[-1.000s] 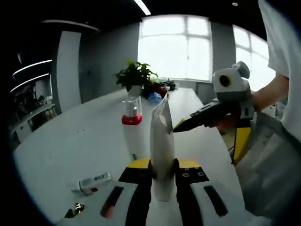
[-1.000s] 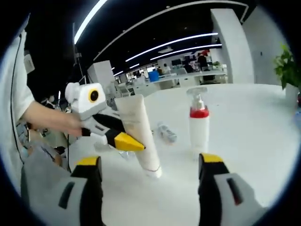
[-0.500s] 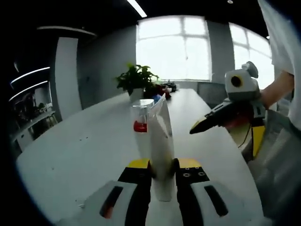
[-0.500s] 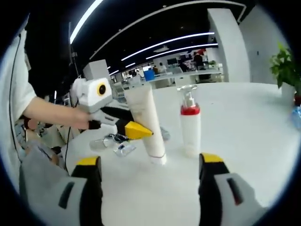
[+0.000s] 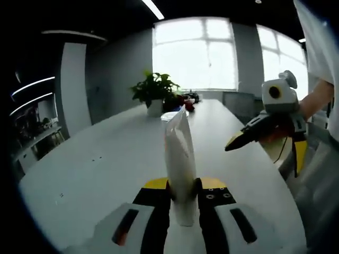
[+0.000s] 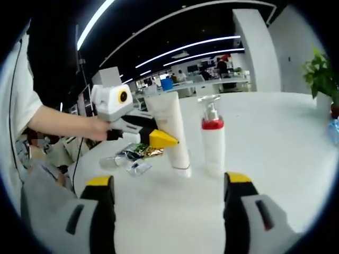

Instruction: Arrange the skincare products in the storage area until every visible bottle or jar stands upright without overlapping.

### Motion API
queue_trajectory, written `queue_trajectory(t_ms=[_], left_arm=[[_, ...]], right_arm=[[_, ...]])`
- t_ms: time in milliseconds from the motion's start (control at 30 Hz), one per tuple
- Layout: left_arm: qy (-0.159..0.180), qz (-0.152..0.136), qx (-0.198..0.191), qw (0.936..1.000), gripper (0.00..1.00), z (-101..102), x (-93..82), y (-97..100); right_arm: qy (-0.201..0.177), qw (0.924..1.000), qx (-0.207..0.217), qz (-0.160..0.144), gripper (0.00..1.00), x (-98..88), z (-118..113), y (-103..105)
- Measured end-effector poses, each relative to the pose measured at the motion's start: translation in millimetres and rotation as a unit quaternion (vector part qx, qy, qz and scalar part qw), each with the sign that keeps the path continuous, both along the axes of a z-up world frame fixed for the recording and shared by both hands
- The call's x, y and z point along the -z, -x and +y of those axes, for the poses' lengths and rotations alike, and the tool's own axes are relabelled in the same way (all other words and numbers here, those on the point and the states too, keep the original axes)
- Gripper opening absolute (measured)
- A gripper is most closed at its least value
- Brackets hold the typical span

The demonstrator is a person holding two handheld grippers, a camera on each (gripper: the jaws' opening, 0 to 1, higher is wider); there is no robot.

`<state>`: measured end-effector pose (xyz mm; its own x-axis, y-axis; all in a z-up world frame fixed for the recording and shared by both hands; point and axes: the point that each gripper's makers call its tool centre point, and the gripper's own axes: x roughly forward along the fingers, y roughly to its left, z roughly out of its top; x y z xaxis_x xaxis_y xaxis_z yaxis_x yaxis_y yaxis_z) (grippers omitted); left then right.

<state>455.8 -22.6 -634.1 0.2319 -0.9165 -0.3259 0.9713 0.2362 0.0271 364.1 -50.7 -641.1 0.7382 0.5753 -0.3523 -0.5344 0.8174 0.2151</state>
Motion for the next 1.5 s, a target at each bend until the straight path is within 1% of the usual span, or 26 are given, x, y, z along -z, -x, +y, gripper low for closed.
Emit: queue_trajectory(t_ms=[200, 367, 567, 867, 1100, 1333, 1500], left_arm=[[0.000, 0.005, 0.002, 1.0000, 0.16, 2, 0.2, 0.0], [-0.001, 0.009, 0.004, 1.0000, 0.16, 8, -0.1, -0.1], [-0.010, 0.011, 0.003, 0.9999, 0.16, 17, 0.6, -1.9], [-0.030, 0.013, 0.016, 0.9993, 0.15, 23, 1.8, 1.9], [-0.035, 0.017, 0.014, 0.9991, 0.16, 29, 2.3, 3.1], [-0.040, 0.016, 0.018, 0.9989, 0.16, 29, 2.4, 4.1], [-0.044, 0.019, 0.013, 0.9988, 0.16, 32, 2.5, 3.0]], right_arm=[[0.000, 1.0000, 0.001, 0.000, 0.85, -0.8, 0, 0], [0.001, 1.0000, -0.001, -0.001, 0.85, -1.8, 0, 0], [0.000, 1.0000, 0.000, 0.001, 0.85, -1.4, 1, 1], [0.000, 1.0000, 0.001, -0.002, 0.85, -3.3, 2, 0], [0.000, 1.0000, 0.000, -0.003, 0.85, -4.3, 2, 1], [0.000, 1.0000, -0.001, -0.003, 0.85, -5.2, 4, 2], [0.001, 1.0000, 0.001, -0.003, 0.85, -5.9, 1, 2]])
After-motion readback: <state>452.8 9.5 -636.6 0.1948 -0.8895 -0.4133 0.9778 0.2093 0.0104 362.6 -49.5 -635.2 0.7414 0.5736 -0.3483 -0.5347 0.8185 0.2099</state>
